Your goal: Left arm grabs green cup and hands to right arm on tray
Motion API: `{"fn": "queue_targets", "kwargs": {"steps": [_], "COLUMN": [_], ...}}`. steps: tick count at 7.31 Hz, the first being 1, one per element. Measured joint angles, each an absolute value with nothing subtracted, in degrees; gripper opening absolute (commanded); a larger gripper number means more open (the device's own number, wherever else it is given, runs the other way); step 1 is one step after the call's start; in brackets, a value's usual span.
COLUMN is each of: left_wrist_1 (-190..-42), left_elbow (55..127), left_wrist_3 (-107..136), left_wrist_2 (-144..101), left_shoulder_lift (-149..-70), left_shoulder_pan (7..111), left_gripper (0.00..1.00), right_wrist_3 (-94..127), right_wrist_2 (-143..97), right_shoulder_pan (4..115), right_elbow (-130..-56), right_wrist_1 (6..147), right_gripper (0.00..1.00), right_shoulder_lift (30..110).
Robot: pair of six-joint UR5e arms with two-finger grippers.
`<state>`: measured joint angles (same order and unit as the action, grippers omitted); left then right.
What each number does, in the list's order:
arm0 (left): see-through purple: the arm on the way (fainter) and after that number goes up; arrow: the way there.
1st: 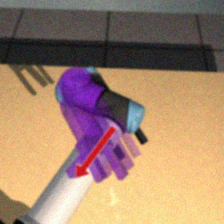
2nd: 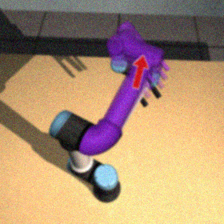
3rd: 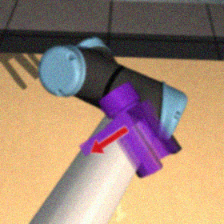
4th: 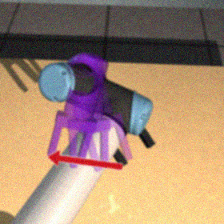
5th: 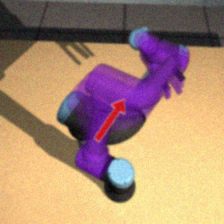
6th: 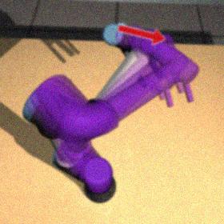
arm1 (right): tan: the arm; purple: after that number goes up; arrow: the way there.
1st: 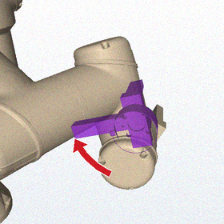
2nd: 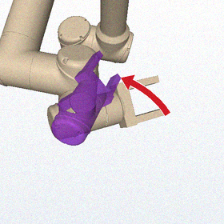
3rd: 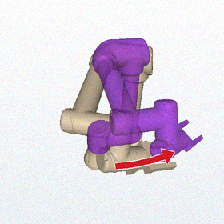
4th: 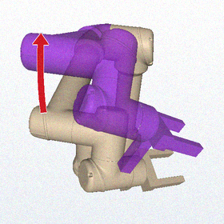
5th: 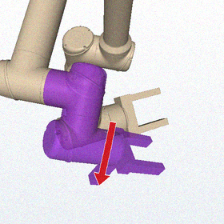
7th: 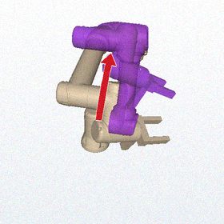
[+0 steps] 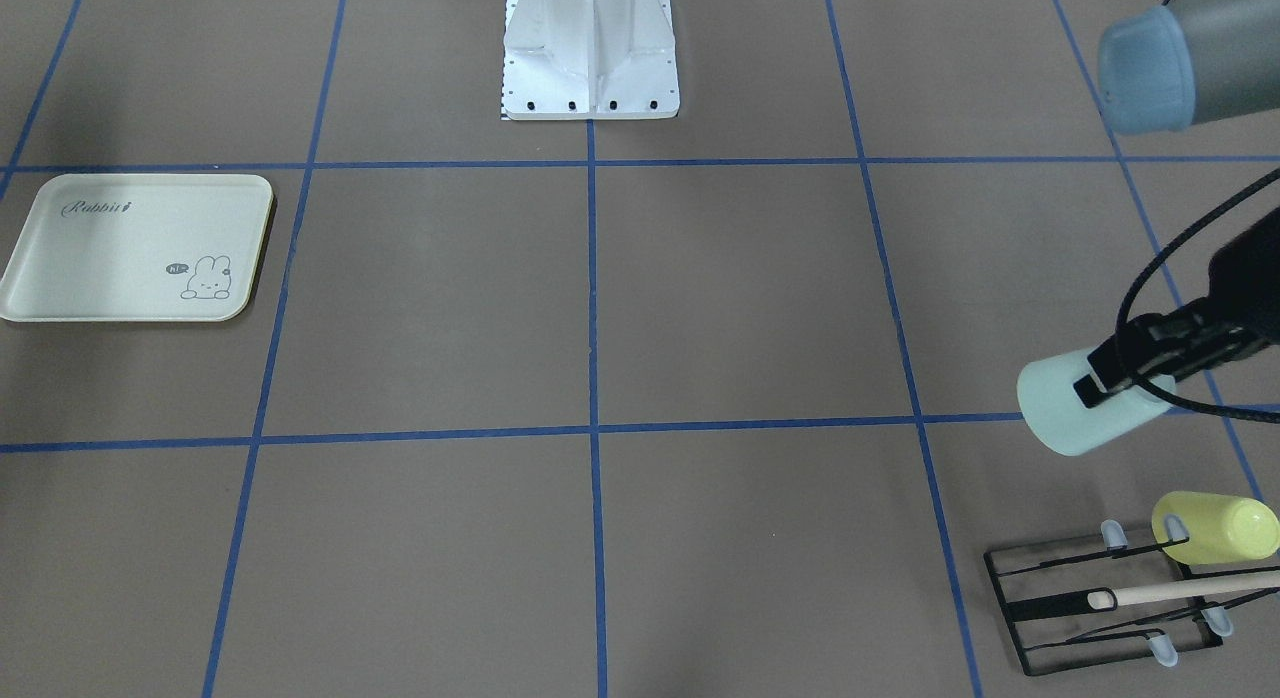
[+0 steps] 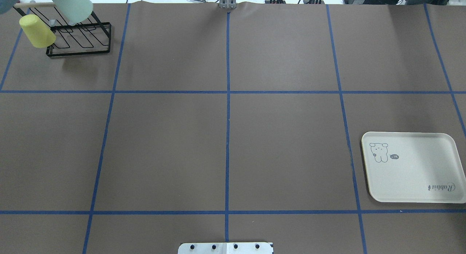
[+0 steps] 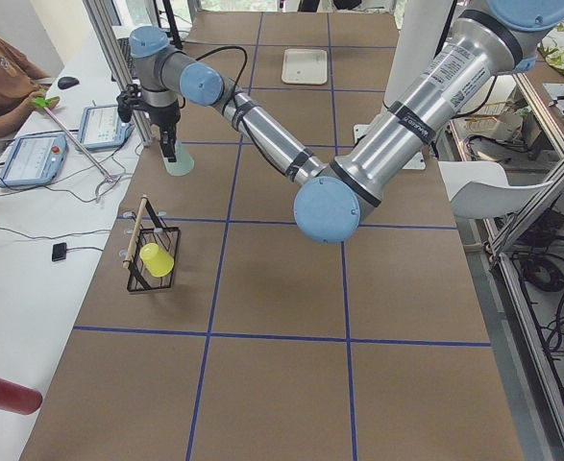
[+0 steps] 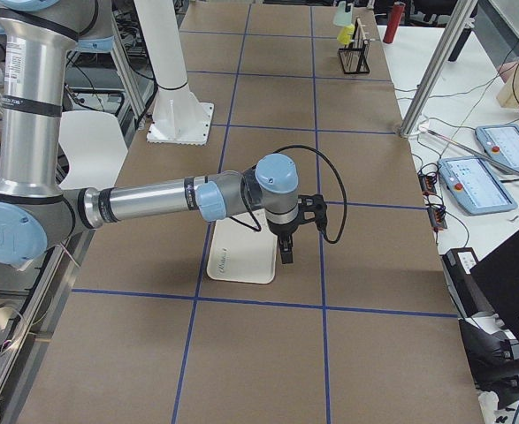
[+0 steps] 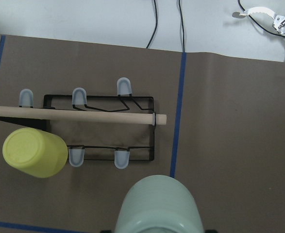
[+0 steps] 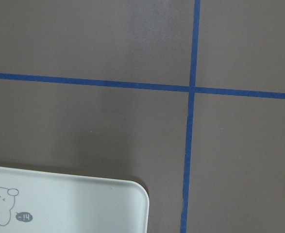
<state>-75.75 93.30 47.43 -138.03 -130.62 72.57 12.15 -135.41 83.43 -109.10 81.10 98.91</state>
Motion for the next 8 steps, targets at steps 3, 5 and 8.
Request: {"fn": "queue_targets", "kwargs": {"steps": [3,5,8], "left_wrist_1": [-82.80,-99.85,-119.78], "left_elbow": [101.46,101.51,97.79], "left_wrist_3": [74.04,95.95,117.48], "left_wrist_2": [-142.77,-142.66,-141.98], "left_shoulder_lift": [-130.73,-130.63,-130.73], "left_shoulder_pan": [62.76,57.32,54.64], "left_gripper": [0.00,0.00,0.00], "right_wrist_3": [34.56,53.97,73.39], "right_wrist_2": [-135.85,-139.20,-145.21], "right_shoulder_pan": [75.37,70.77,66.92], "right_elbow": [-108.79,-108.09,-107.76], "right_wrist_1": [65.20,55.45,44.83], "right_gripper": [1.00,1.00,1.00], "right_shoulder_lift": [97.82,94.02,86.69]}}
